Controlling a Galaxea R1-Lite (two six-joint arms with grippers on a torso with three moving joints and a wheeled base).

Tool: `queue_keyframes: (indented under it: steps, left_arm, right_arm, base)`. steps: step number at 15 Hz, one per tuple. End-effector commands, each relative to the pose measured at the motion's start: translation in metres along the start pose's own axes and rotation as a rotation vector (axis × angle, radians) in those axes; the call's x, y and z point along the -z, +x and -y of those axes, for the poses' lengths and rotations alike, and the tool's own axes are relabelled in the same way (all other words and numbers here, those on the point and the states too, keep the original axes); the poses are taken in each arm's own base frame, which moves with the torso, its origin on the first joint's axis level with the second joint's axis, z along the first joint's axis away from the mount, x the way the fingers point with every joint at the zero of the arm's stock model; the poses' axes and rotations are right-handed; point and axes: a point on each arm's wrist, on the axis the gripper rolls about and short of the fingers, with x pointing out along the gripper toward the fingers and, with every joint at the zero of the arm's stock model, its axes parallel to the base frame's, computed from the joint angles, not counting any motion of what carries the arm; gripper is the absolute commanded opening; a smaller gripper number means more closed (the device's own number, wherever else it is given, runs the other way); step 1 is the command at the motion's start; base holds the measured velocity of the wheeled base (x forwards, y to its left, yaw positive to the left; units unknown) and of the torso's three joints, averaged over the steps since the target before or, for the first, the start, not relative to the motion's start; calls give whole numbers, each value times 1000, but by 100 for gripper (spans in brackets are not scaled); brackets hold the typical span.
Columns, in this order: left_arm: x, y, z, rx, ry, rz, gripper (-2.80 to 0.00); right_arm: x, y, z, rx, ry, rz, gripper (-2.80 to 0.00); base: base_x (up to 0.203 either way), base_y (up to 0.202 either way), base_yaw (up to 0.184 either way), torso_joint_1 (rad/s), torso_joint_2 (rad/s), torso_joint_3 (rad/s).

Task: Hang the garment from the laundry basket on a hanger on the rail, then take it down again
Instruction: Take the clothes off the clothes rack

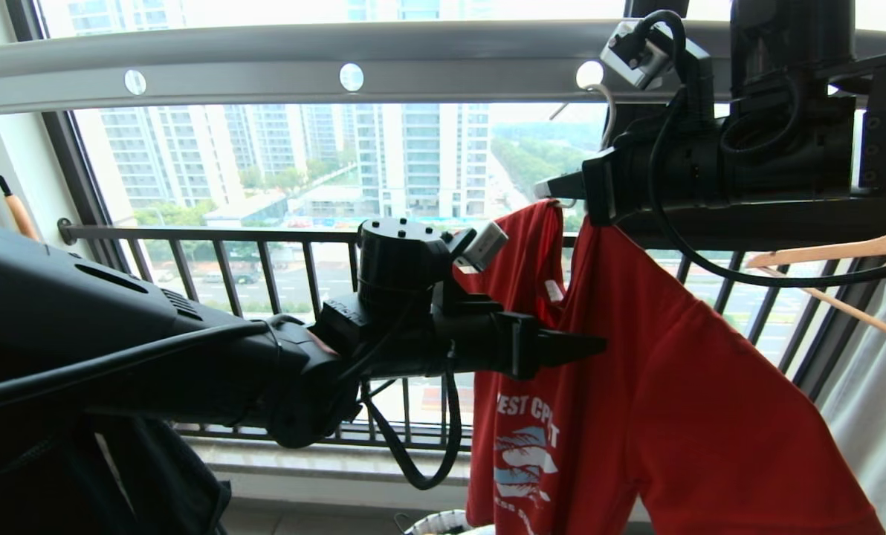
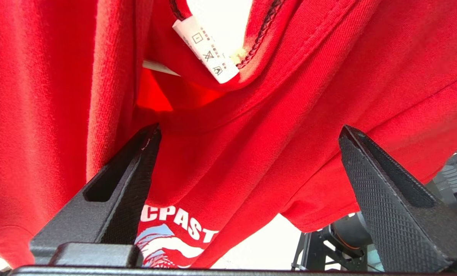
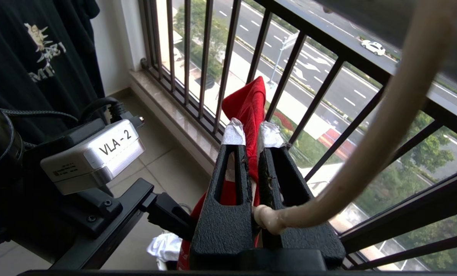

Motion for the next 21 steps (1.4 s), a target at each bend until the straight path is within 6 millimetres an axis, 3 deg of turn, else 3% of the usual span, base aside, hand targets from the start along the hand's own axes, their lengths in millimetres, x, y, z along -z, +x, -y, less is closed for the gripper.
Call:
queue_keyframes:
  steps: [1,5,6,12,17,21]
  left_arm:
    - [0,1,0,6,0,3,0]
    - [-1,3,4,29,18,22,0]
    - [1,4,3,30,15,17,-280]
    - [1,2,6,33,23,17,-280]
    - [-11,-28,56,119,82,74,-280]
    - [-3,-24,68,153,79,50,-280]
  right_arm:
    - [-2,-2,0,-1,-3,9,-280]
    - [-3,-2,-1,-3,-5,11,-280]
    - [-3,-2,-1,-3,-5,12,-280]
    - [-3,-2,-1,-3,-6,15,-280]
    - [-1,1,-1,-4,-4,8,-280]
    - [-2,1,-1,-5,-4,8,-280]
  base:
    - [0,0,0,0,0,0]
    - [0,0,0,0,0,0]
    - [0,0,0,0,0,0]
    - [0,0,0,0,0,0]
    - [0,0,0,0,0,0]
    - [0,0,0,0,0,0]
